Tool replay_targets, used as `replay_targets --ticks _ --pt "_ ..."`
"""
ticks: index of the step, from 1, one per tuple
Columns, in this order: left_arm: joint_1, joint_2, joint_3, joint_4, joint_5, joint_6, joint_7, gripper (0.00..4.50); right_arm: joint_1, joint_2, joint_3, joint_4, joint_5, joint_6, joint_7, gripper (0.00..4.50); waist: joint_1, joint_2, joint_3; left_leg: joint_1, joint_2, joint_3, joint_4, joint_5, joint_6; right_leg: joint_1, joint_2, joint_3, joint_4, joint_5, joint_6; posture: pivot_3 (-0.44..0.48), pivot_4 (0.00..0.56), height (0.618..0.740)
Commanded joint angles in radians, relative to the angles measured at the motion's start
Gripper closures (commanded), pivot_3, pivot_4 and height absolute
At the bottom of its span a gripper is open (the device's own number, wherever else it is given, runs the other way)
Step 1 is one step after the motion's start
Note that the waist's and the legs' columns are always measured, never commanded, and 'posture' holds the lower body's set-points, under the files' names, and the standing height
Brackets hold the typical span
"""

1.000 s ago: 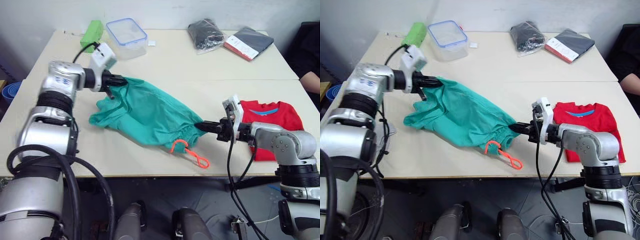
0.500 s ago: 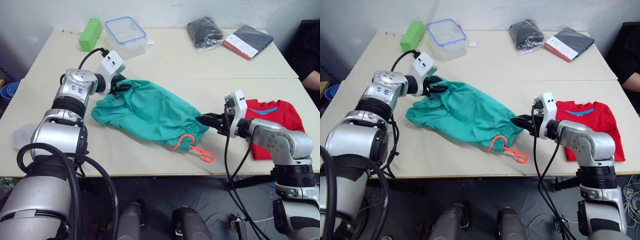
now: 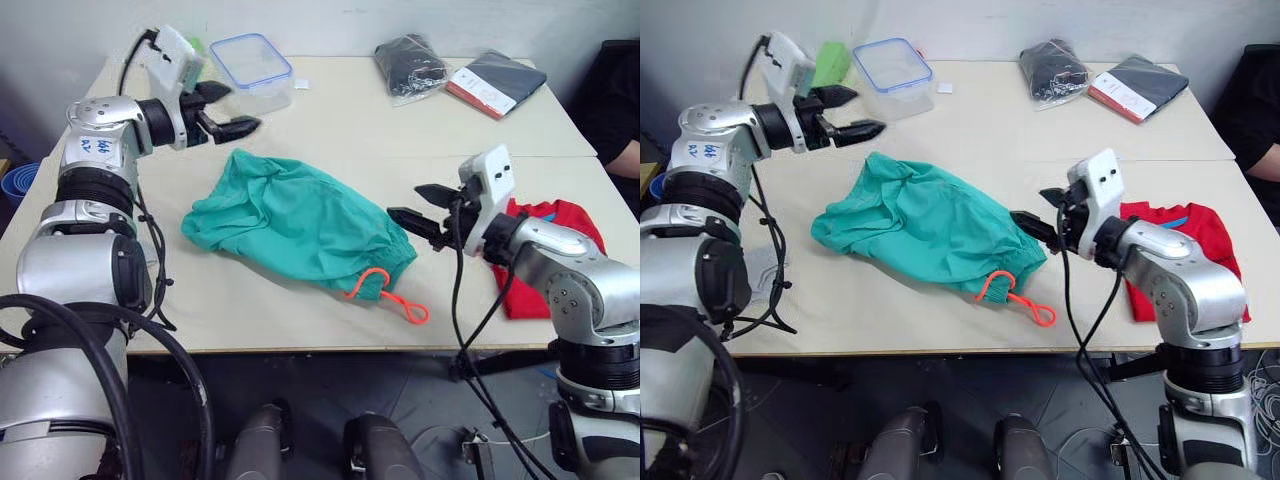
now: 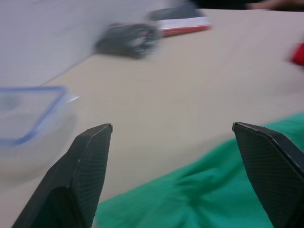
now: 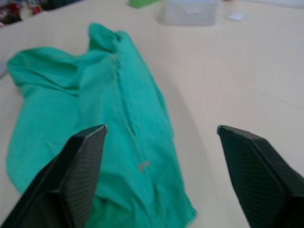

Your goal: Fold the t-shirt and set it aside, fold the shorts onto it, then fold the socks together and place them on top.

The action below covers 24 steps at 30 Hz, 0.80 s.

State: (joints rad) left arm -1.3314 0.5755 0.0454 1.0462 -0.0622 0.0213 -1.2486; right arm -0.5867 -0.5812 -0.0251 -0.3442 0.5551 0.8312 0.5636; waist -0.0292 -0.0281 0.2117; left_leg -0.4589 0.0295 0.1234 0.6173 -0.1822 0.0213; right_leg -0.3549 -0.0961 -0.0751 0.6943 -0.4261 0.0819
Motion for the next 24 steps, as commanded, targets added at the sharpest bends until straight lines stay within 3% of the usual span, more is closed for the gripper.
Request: replay_targets --ticks 1,4,7,13,17,24 --pt "0.2 -0.022 -0.1 -0.314 -0.019 0.068 -0.13 0.25 -0.019 0.016 0.16 0.004 -0.131 -0.09 0.009 2.24 -0.004 0.001 0.0 0.001 0.0 0.0 -0.001 0.0 0.0 0.001 0.0 0.002 0.0 0.0 0.0 0.0 0.15 0.74" --pt "0.306 -0.041 -0.145 -0.42 0.022 0.081 -0.056 0.25 -0.055 0.054 0.246 0.116 -0.236 -0.172 -0.007 3.3 -0.006 0.001 0.0 0.001 0.001 0.0 0.0 0.001 -0.001 0.001 0.0 0.009 0.0 0.0 0.0 0.0 0.15 0.74" --pt "0.344 -0.073 -0.191 -0.398 0.086 0.071 0.063 0.25 -0.111 0.108 0.294 0.278 -0.337 -0.255 -0.037 4.35 -0.001 0.0 0.0 -0.001 0.001 -0.002 0.002 0.002 0.0 -0.001 0.0 0.008 0.002 0.0 0.0 0.0 0.15 0.74" --pt "0.272 -0.079 -0.208 -0.151 0.2 -0.019 0.346 0.25 -0.167 0.135 0.291 0.504 -0.482 -0.346 -0.107 4.43 0.004 0.0 0.0 -0.001 0.0 -0.003 0.004 0.001 0.001 0.001 -0.002 0.007 0.003 0.0 0.0 0.0 0.15 0.74" --pt "0.218 -0.03 -0.211 0.022 0.252 -0.107 0.494 0.25 -0.165 0.111 0.281 0.573 -0.55 -0.402 -0.111 4.43 -0.001 0.0 0.0 -0.001 0.0 -0.004 0.004 0.001 0.001 0.001 -0.001 0.006 0.003 0.0 0.0 0.0 0.15 0.74" --pt "0.106 -0.027 -0.086 0.124 0.166 -0.158 0.64 0.25 -0.13 0.161 0.185 0.456 -0.476 -0.458 -0.06 4.43 -0.001 0.0 0.0 -0.002 0.0 -0.004 0.003 0.002 0.001 0.0 -0.001 0.004 0.003 0.0 0.0 0.0 0.15 0.74"
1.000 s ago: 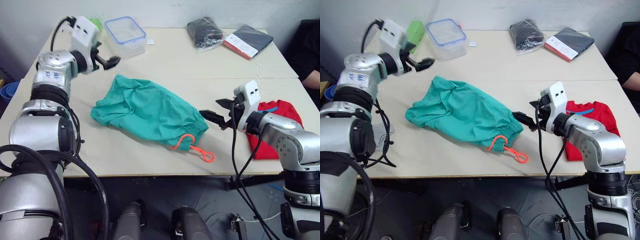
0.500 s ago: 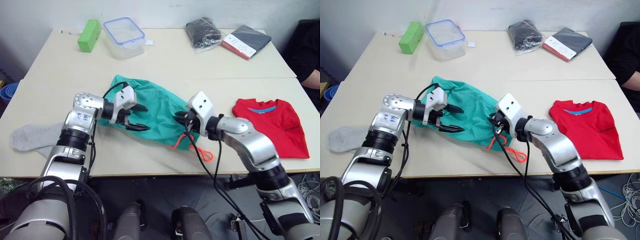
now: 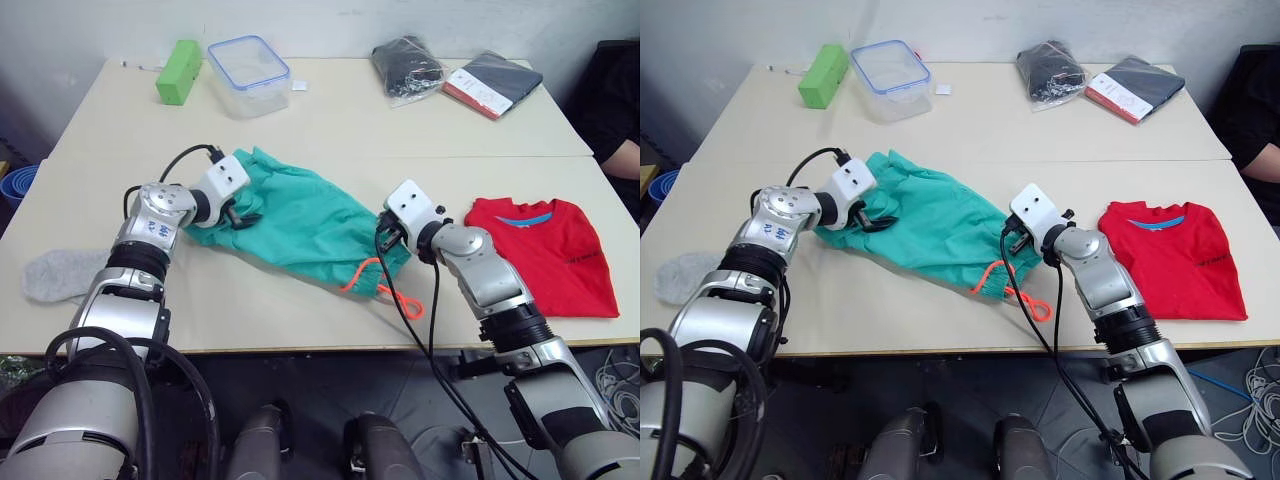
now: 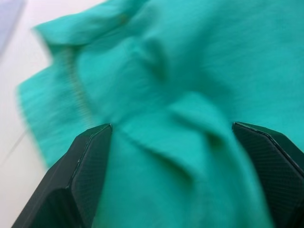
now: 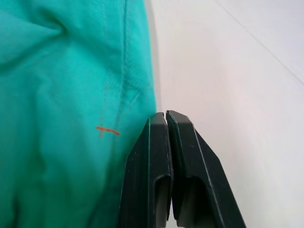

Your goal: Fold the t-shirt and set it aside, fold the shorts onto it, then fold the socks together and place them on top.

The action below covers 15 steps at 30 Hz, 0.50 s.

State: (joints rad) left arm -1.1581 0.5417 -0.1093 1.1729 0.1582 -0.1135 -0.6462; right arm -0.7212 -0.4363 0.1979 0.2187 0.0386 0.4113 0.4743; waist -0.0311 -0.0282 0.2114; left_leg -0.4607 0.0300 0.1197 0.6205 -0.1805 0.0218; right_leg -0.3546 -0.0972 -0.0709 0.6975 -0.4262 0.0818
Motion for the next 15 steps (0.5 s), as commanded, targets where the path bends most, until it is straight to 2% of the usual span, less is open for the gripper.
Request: replay_targets --ticks 1,4,8,13,15 --pt "-0.08 0.002 0.096 -0.002 -0.081 -0.026 0.022 0.25 0.015 0.021 -0.043 -0.145 0.052 -0.035 0.043 4.43 0.001 0.0 0.0 -0.001 0.0 0.0 0.0 0.0 0.0 0.0 0.0 0.0 0.0 0.0 0.0 0.0 0.15 0.74" --pt "-0.098 -0.01 0.156 -0.034 -0.161 0.008 -0.099 0.25 0.045 0.038 -0.044 -0.275 0.11 0.007 0.093 4.43 0.003 0.0 0.0 -0.001 0.0 0.0 0.001 0.0 0.0 0.0 0.0 -0.001 0.0 0.0 0.0 0.0 0.15 0.74" --pt "-0.031 -0.039 0.169 -0.21 -0.251 0.059 -0.297 0.25 0.053 0.07 -0.024 -0.346 0.119 0.069 0.088 4.43 0.003 0.0 0.0 -0.001 -0.001 0.0 0.001 0.0 0.0 0.0 0.001 -0.004 0.0 0.0 0.0 0.0 0.15 0.74" --pt "0.083 -0.074 0.12 -0.422 -0.248 0.132 -0.328 0.25 0.05 0.131 -0.034 -0.336 0.143 0.133 0.067 4.43 0.002 0.0 0.0 0.001 0.0 -0.001 0.001 0.0 0.0 0.002 0.0 -0.002 0.0 0.0 0.0 0.0 0.15 0.74" --pt "0.118 -0.078 0.094 -0.458 -0.225 0.137 -0.318 0.66 0.046 0.148 -0.024 -0.322 0.139 0.15 0.061 4.5 0.0 0.0 0.0 0.001 0.0 -0.001 0.001 0.0 0.0 0.002 0.001 0.0 0.0 0.0 0.0 0.0 0.15 0.74"
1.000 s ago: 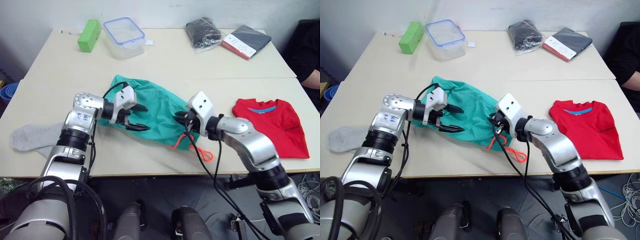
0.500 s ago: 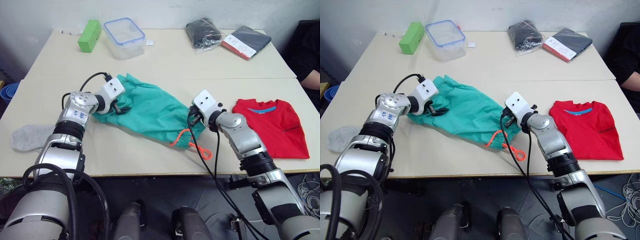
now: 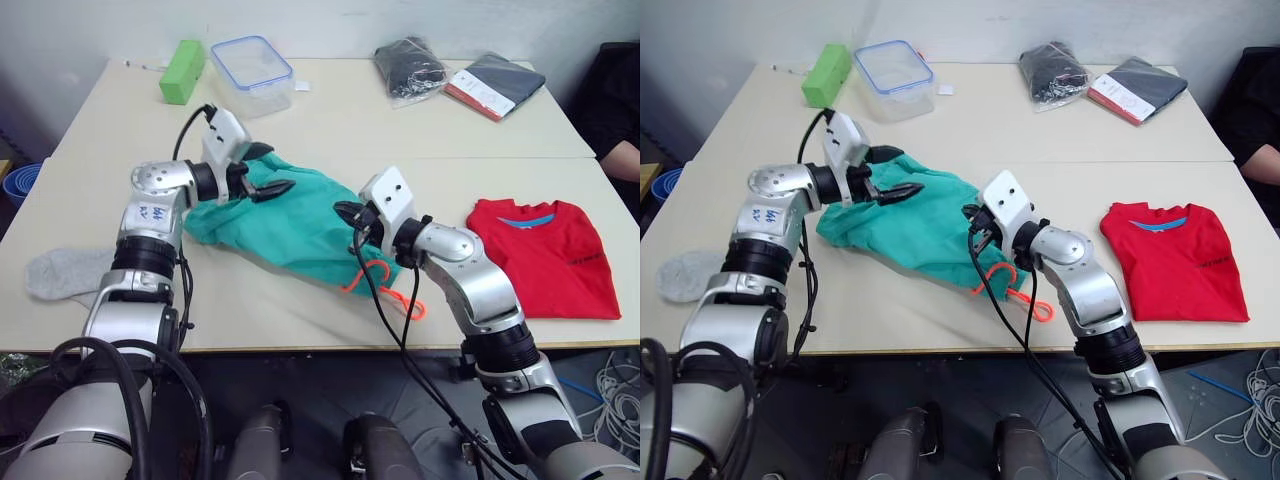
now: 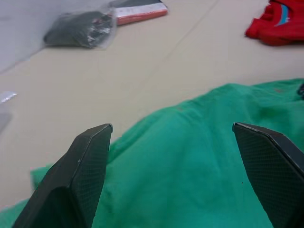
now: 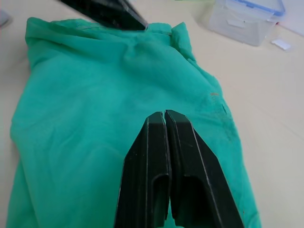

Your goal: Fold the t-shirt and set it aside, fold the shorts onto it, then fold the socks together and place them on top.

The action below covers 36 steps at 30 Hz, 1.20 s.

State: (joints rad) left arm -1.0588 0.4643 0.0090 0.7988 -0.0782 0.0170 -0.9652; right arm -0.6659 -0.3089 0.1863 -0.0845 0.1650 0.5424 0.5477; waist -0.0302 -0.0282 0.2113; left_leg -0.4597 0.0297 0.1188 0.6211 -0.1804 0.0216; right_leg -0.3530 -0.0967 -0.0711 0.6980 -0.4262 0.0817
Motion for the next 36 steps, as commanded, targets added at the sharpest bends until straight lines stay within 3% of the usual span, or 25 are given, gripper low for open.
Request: replay_targets --ticks 1,7,13,17,21,26,28,32,36 --pt "0.031 -0.003 -0.039 -0.081 0.029 0.007 0.014 0.84 -0.012 0.025 0.001 -0.003 0.0 0.027 -0.016 4.5 0.0 0.0 0.0 0.0 0.0 0.0 0.0 0.0 0.0 0.0 0.0 0.0 0.0 0.0 0.0 0.0 0.15 0.74" --pt "0.066 -0.003 -0.101 -0.005 0.112 -0.01 0.085 2.69 -0.002 0.03 0.049 0.081 -0.064 0.075 -0.042 4.5 0.001 0.0 0.0 0.0 0.0 0.0 0.0 0.0 0.0 0.0 0.0 0.0 0.0 0.0 0.0 0.0 0.15 0.74" --pt "0.049 0.022 -0.08 0.109 0.107 -0.025 0.095 4.49 0.055 0.005 0.06 0.081 -0.089 0.1 -0.035 4.5 0.002 0.0 0.0 0.0 0.0 0.0 0.0 0.0 0.0 0.0 0.0 0.0 0.0 0.0 0.0 0.0 0.15 0.74" --pt "0.021 0.042 -0.091 0.226 0.148 -0.042 0.161 4.49 0.083 -0.019 0.066 0.086 -0.113 0.088 -0.032 4.5 0.002 0.0 0.0 0.0 0.0 0.0 0.0 0.0 0.0 0.0 0.0 0.0 0.0 0.0 0.0 0.0 0.15 0.74" --pt "-0.033 0.077 -0.097 0.36 0.204 -0.062 0.308 4.49 0.116 -0.056 0.045 0.049 -0.117 0.088 -0.022 4.5 0.004 -0.003 -0.002 0.001 0.0 -0.001 0.001 0.0 0.0 0.002 -0.001 -0.001 -0.001 0.0 0.0 0.0 0.15 0.74" --pt "-0.112 0.12 -0.05 0.436 0.197 -0.1 0.422 4.49 0.154 -0.109 -0.002 -0.037 -0.097 0.1 -0.004 4.5 0.005 -0.004 -0.002 0.002 -0.001 -0.002 0.001 0.0 0.0 0.003 -0.001 -0.002 -0.001 0.0 0.0 0.0 0.15 0.74" --pt "-0.136 0.12 -0.004 0.424 0.147 -0.122 0.368 4.49 0.155 -0.112 -0.039 -0.083 -0.066 0.095 0.003 4.5 0.008 -0.004 -0.002 0.001 -0.001 -0.003 0.001 0.0 0.0 0.003 -0.001 -0.003 -0.002 0.0 0.0 0.0 0.15 0.74" --pt "-0.125 0.097 0.062 0.296 0.018 -0.123 0.085 4.49 0.131 -0.109 -0.087 -0.169 -0.004 0.091 0.029 4.5 0.007 -0.004 -0.002 0.0 -0.001 -0.003 0.001 0.0 0.0 0.004 -0.001 -0.005 -0.002 0.0 0.0 0.0 0.15 0.74" --pt "0.014 0.085 -0.017 0.023 -0.019 -0.047 -0.155 4.49 0.092 -0.086 -0.065 -0.192 0.018 0.11 0.033 4.5 -0.001 -0.003 -0.002 0.002 -0.001 -0.002 0.0 0.0 0.0 0.004 0.0 -0.005 -0.002 0.0 0.0 0.0 0.15 0.74"
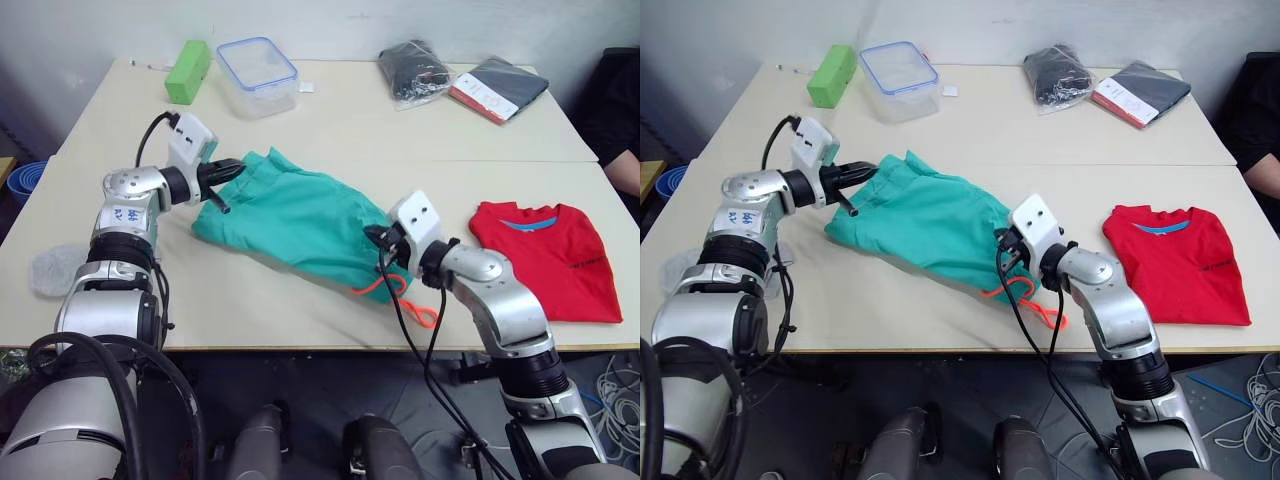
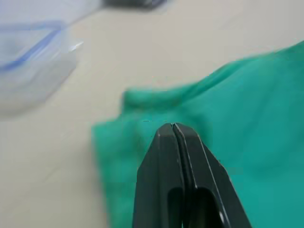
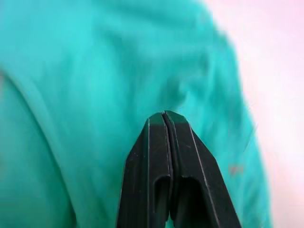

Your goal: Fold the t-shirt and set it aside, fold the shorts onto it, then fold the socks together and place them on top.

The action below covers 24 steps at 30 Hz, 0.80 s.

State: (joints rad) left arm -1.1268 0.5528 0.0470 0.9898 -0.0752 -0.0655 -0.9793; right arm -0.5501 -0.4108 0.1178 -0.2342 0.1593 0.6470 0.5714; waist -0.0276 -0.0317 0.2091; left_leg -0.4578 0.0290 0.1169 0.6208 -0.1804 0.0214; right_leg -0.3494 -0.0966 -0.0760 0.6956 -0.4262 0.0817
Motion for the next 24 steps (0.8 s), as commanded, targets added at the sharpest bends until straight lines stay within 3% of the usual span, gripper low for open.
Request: replay_targets --ticks 1,4,10,16,20,23,24 --pt "0.113 -0.004 -0.084 -0.214 -0.003 0.039 -0.154 4.49 -0.033 0.024 0.02 -0.033 0.02 0.004 0.011 4.5 -0.006 0.001 0.0 0.002 0.0 0.001 -0.001 0.0 0.0 0.001 0.0 0.001 0.0 0.0 0.0 0.0 0.15 0.74" --pt "0.128 -0.026 -0.153 -0.189 0.099 -0.029 -0.058 4.49 -0.072 0.047 0.074 0.076 -0.042 -0.041 -0.017 4.5 -0.007 0.001 0.0 0.005 0.001 0.001 -0.004 0.001 -0.001 0.003 0.001 0.003 -0.001 0.0 -0.001 0.0 0.15 0.74" --pt "-0.009 -0.122 -0.194 0.145 0.219 -0.044 0.264 4.49 -0.162 0.097 0.075 0.423 -0.147 -0.143 -0.136 4.5 0.004 0.0 0.0 0.001 0.0 -0.002 0.001 0.001 0.0 0.003 -0.001 0.001 0.0 0.0 -0.001 0.0 0.15 0.74" --pt "-0.06 -0.091 -0.145 0.291 0.235 -0.023 0.478 4.49 -0.142 0.058 0.025 0.461 -0.172 -0.147 -0.163 4.5 -0.001 0.0 0.0 0.001 -0.001 -0.003 0.0 0.0 0.001 0.004 -0.002 -0.001 0.001 0.0 0.0 0.0 0.15 0.74" --pt "-0.069 -0.03 -0.069 0.276 0.174 -0.054 0.416 4.49 -0.059 0.008 -0.063 0.298 -0.104 -0.145 -0.122 4.5 0.0 0.0 0.0 0.0 -0.001 -0.003 0.0 0.0 0.001 0.003 -0.001 -0.001 0.001 0.0 0.0 0.0 0.15 0.74" --pt "-0.04 0.046 -0.085 0.194 0.169 -0.162 0.189 4.49 0.051 -0.079 -0.066 0.047 -0.013 -0.14 0.04 4.5 0.001 0.0 0.0 0.0 -0.001 -0.003 -0.001 0.0 0.001 0.003 -0.001 -0.001 0.0 0.0 0.0 0.0 0.15 0.74" --pt "-0.021 0.079 -0.114 0.164 0.193 -0.225 0.129 4.1 0.081 -0.109 -0.068 -0.018 0.018 -0.117 0.081 4.33 0.001 0.0 0.0 0.0 -0.001 -0.003 -0.002 0.0 0.001 0.003 0.0 -0.001 -0.001 0.0 0.0 0.0 0.15 0.74"
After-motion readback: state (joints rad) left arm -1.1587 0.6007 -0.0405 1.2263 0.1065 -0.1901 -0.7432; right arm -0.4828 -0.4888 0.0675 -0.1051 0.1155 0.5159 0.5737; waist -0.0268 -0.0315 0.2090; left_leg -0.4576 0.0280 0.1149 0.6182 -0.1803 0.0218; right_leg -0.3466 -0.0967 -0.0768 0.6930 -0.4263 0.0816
